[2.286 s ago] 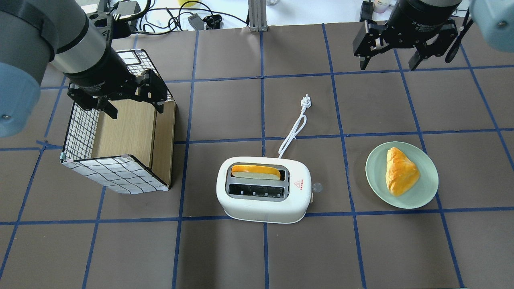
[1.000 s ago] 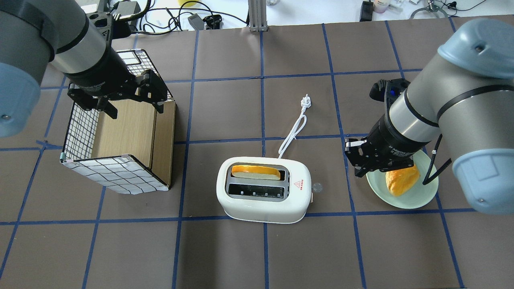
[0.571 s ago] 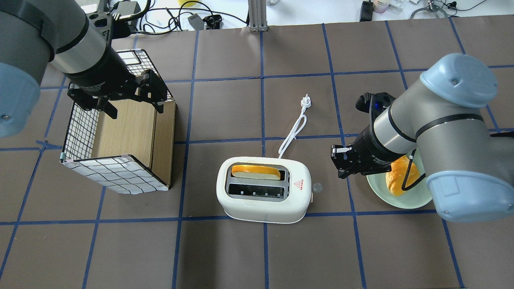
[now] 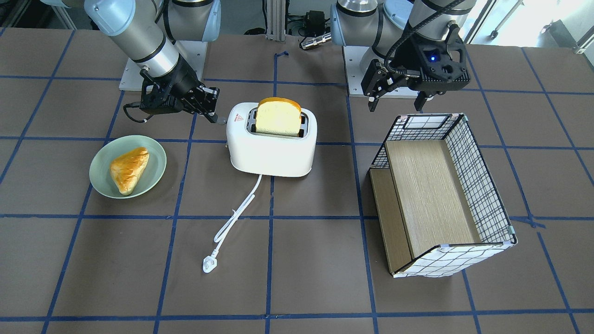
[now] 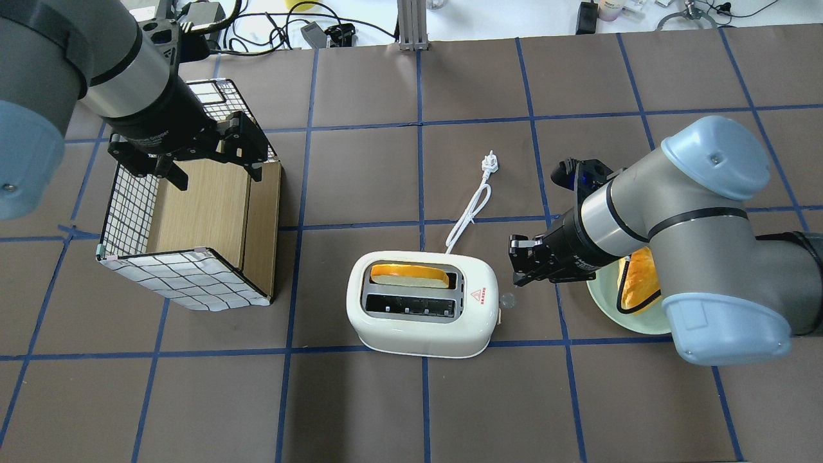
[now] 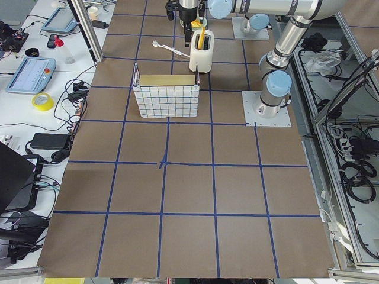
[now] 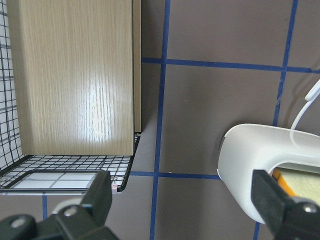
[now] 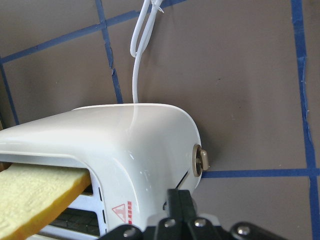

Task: Press toaster with right arm
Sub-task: 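Position the right gripper fingers on top of the toaster's side lever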

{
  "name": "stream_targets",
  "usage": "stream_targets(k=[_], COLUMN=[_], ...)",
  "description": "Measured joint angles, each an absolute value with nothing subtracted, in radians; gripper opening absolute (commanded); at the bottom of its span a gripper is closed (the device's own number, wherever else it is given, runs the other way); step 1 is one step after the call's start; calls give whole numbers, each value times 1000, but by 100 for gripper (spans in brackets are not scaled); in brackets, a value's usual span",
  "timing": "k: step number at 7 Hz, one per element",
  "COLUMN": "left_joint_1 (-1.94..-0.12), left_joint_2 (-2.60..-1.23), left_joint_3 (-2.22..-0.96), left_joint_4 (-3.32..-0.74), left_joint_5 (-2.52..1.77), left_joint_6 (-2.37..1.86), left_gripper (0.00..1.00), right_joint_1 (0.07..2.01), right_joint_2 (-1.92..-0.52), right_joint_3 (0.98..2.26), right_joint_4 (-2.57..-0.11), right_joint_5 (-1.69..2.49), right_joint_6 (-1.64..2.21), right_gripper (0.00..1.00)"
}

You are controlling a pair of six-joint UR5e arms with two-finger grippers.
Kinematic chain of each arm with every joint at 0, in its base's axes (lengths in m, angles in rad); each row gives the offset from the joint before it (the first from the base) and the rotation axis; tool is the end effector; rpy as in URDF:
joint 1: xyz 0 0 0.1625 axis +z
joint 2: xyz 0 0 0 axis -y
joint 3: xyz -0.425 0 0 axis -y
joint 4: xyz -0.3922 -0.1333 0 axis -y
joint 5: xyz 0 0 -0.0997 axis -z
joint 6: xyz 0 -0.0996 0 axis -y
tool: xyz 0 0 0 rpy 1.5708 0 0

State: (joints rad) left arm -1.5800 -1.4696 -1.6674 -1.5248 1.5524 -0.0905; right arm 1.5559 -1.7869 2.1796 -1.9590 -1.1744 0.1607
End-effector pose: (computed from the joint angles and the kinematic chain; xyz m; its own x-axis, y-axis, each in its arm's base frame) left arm -0.1393 -0.4526 0.4927 -0.9965 -0.0802 0.0229 -0.0812 0.9955 -0.0487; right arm 0.1662 -0.3730 0.3352 -0.9081 0.1753 -0.3804 0.1623 0.9845 0.0662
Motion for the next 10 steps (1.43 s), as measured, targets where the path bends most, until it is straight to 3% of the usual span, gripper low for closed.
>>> stream_targets(k=[10], left_joint_1=[-1580], left_joint_2=[-1470], left_joint_3=[-1667], left_joint_4=[-1525], left_joint_5=[1552], left_joint_6=[-91], left_gripper=[100], right_joint_1=[1560], right_joint_2=[-1741], right_joint_3=[2221], right_joint_4=[-1949], right_joint_5=[-1174], right_joint_6=[133], right_gripper=[0])
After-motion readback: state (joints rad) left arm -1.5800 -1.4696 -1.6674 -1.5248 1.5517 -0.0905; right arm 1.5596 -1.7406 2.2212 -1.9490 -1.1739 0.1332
